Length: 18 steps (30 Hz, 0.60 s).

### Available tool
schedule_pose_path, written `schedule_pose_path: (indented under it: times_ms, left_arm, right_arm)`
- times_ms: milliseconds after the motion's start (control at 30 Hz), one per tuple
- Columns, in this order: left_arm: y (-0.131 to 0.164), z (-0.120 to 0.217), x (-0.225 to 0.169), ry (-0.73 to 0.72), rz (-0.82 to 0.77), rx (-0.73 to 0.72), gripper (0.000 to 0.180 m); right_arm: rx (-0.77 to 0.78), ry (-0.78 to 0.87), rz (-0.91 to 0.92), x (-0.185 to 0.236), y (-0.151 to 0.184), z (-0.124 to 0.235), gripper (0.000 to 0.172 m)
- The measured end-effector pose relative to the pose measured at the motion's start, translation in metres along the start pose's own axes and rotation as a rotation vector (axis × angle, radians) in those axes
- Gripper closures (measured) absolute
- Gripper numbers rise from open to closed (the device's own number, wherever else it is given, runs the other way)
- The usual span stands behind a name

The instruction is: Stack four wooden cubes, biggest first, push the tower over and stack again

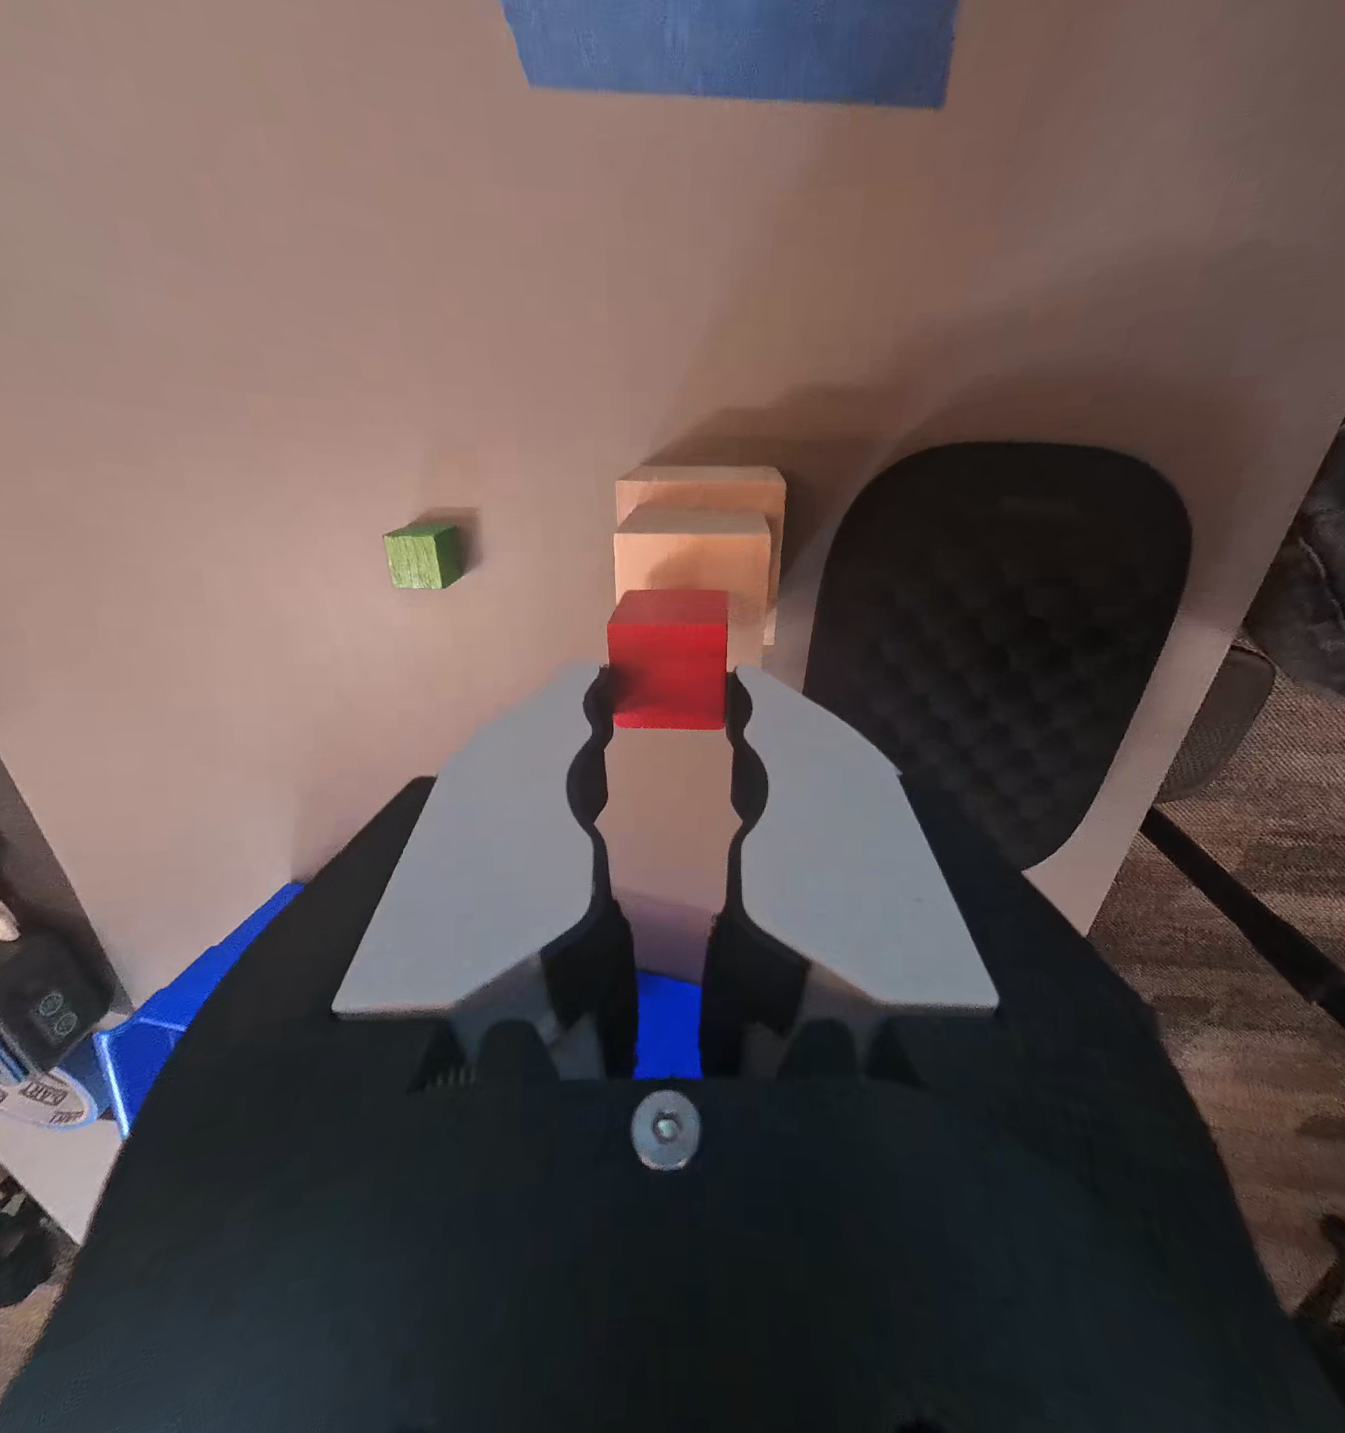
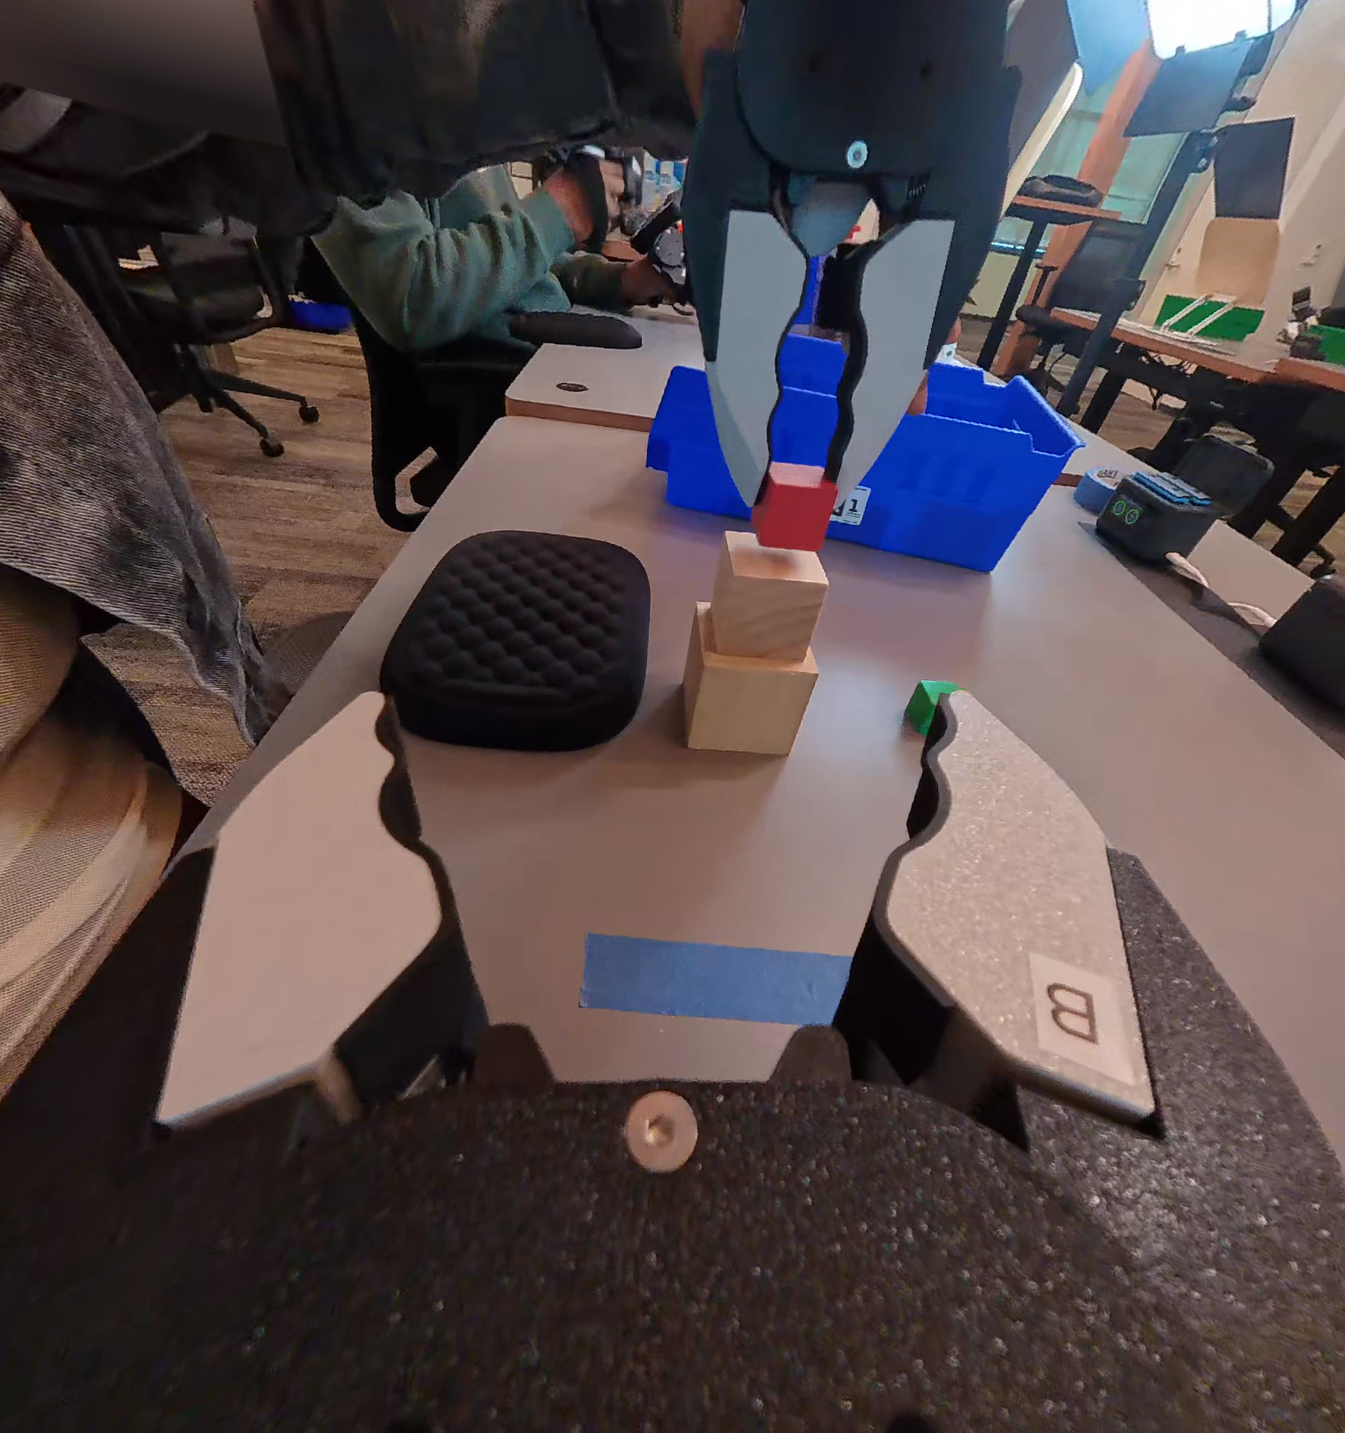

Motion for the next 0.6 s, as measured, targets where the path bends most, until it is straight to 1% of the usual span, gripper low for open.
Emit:
schedule_pose_path:
  times_ms: [100,300,333,400,433,500,600]
  left_arm:
    - [-0.003,-0.002,0.000,0.016,-0.008,-0.016,0.153]
    - [-0.003,-0.007,0.000,0.027,-0.001,-0.005,0.152]
    - [-0.003,-0.007,-0.001,0.029,0.002,-0.004,0.149]
    - [-0.001,-0.008,-0.001,0.041,0.020,0.013,0.134]
    - [0.001,-0.007,-0.001,0.042,0.022,0.011,0.131]
    - [0.004,0.000,-0.001,0.045,0.018,-0.065,0.125]
    - [0.011,0.017,0.016,0.004,0.051,-0.330,0.118]
  right_arm:
    - [-0.004,0.004,-0.005,-0.001,0.000,0.001,0.048]
    - [-0.003,0.009,-0.001,-0.001,0.000,0.001,0.049]
    - [-0.003,0.009,0.002,0.000,0.000,0.001,0.049]
    - [-0.001,0.007,0.006,0.000,0.000,0.000,0.049]
    - [-0.001,0.006,0.006,0.000,0.000,0.001,0.049]
    - [-0.006,0.002,0.004,0.000,0.000,0.001,0.049]
    - [-0.022,0.003,-0.011,-0.001,-0.001,0.002,0.049]
Point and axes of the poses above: each gripper's, where its closed fingertips meet, z back along the fingers, y out of its underside, x = y × z across the jaws, the point moved 9 cm from there along z, back along the fingers, and after that the axes turned 12 degrees about y, right-handed, at the moved point
